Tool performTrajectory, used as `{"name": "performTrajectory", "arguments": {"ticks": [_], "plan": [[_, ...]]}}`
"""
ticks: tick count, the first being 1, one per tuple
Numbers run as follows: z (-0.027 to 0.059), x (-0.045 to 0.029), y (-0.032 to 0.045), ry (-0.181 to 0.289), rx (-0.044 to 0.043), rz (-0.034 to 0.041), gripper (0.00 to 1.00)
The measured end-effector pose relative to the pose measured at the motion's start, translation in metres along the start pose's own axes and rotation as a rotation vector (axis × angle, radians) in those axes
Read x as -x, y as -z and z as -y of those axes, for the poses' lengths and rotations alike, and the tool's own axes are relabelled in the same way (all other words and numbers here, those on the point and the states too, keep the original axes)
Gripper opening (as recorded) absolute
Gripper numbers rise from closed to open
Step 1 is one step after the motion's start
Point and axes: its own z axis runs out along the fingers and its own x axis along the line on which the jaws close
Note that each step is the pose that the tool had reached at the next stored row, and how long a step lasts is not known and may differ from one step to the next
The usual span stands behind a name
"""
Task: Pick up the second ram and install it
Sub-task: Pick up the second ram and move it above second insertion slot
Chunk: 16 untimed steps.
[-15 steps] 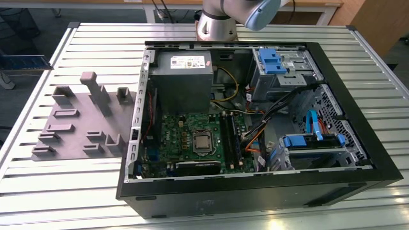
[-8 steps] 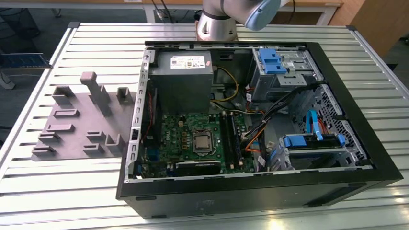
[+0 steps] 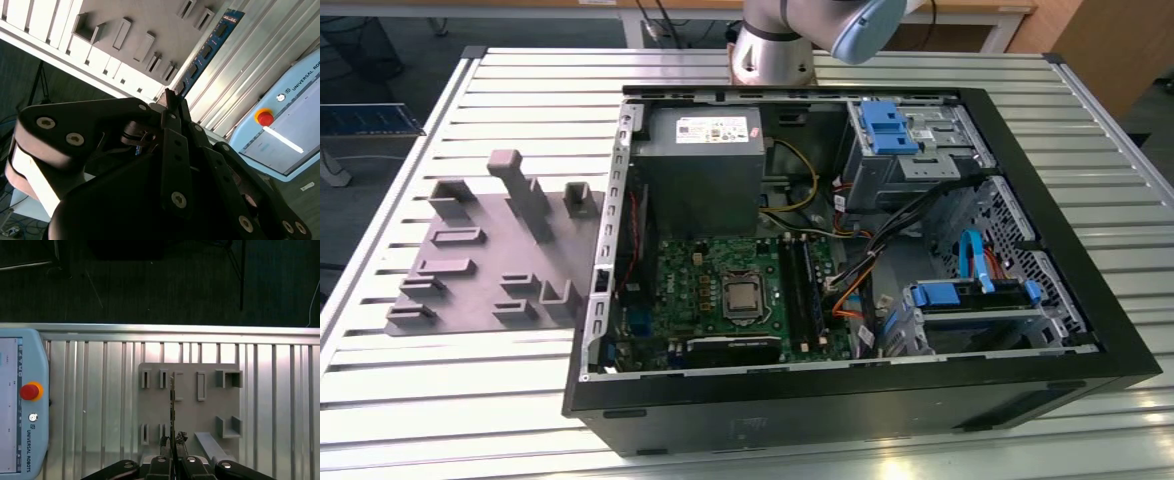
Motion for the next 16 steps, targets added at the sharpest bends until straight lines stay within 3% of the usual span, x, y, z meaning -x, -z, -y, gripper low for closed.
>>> {"name": "performTrajectory", "arguments": {"ticks": [7,13,16], "plan": [[-0.0003,0.0001,0.0097,0.0,-0.0001,0.0,0.14],[0.0001,0.0002,0.0102,0.0,0.0001,-0.0001,0.14],[0.0048,0.0002,0.0103,0.0,0.0001,-0.0001,0.14]]}}
